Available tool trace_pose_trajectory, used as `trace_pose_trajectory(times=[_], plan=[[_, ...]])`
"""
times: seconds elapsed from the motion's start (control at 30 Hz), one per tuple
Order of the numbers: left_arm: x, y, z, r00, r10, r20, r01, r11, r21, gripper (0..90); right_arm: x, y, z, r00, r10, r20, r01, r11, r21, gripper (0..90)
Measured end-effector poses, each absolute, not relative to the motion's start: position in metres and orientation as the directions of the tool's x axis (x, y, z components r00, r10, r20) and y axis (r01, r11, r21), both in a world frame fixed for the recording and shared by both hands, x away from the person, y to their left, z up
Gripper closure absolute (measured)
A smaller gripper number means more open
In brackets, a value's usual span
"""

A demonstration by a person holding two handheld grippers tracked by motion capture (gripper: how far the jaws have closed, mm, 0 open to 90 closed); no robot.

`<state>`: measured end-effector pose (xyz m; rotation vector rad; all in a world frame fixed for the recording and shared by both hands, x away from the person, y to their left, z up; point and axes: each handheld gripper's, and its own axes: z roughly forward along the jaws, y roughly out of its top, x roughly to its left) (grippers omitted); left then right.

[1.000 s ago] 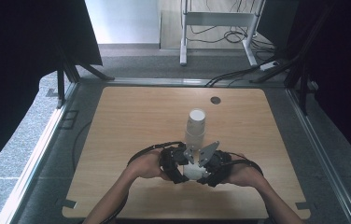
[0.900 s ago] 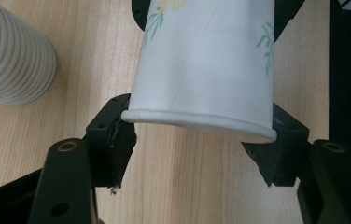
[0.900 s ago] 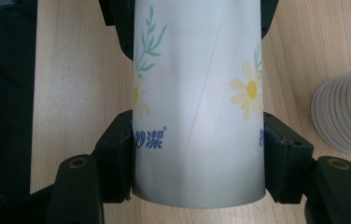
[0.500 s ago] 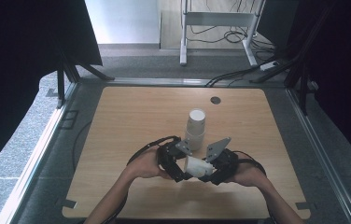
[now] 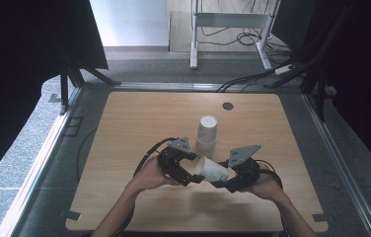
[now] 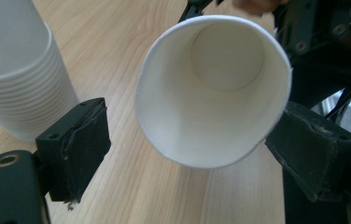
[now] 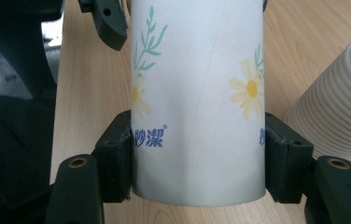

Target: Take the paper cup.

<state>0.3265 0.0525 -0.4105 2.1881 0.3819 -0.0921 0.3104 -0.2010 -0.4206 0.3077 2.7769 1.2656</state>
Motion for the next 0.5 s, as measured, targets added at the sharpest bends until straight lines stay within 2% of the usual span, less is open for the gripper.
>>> trace_pose_trajectory(times=[0.23, 0.5], plan=[[0.329, 0.054, -0.416, 0.947, 0.208, -0.245, 0.318, -0.504, 0.803, 14.4, 0.309, -0.206, -0.425, -0.976, 0.215, 0.02, 0.146, 0.588, 0.796, 37.0], [0.333, 0.052, -0.422, 0.943, 0.16, -0.292, 0.333, -0.461, 0.823, 20.0, 0.309, -0.206, -0.43, -0.979, 0.202, 0.019, 0.135, 0.582, 0.802, 36.9]])
